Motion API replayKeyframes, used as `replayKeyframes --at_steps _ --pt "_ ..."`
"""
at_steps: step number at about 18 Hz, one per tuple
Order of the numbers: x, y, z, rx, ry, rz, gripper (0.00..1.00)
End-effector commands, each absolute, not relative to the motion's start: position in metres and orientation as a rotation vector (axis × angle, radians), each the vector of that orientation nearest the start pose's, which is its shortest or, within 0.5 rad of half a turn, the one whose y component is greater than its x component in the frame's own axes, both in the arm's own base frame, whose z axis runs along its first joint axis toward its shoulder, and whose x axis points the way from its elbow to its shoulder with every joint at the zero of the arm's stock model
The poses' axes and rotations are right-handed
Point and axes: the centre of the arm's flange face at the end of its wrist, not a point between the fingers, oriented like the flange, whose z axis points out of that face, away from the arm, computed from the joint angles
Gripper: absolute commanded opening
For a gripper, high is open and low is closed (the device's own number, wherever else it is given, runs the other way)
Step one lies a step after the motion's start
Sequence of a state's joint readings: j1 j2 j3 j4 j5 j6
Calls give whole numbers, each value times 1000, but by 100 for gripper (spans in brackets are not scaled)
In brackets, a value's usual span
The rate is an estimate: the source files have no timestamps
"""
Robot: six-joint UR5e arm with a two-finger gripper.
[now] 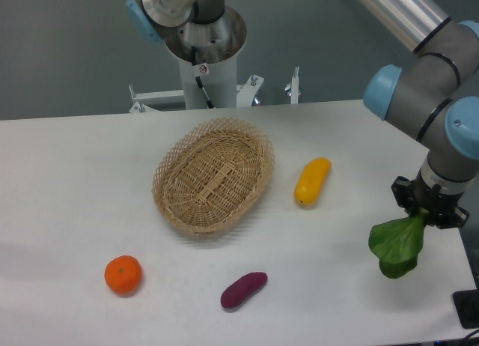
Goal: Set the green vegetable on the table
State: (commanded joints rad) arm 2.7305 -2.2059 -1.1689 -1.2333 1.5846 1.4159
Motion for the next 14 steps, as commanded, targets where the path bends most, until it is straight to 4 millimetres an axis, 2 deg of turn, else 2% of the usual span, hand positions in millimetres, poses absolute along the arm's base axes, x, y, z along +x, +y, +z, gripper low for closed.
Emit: replayKeyframes --at_steps 14 --pt "-630 419 327 -3095 390 169 30"
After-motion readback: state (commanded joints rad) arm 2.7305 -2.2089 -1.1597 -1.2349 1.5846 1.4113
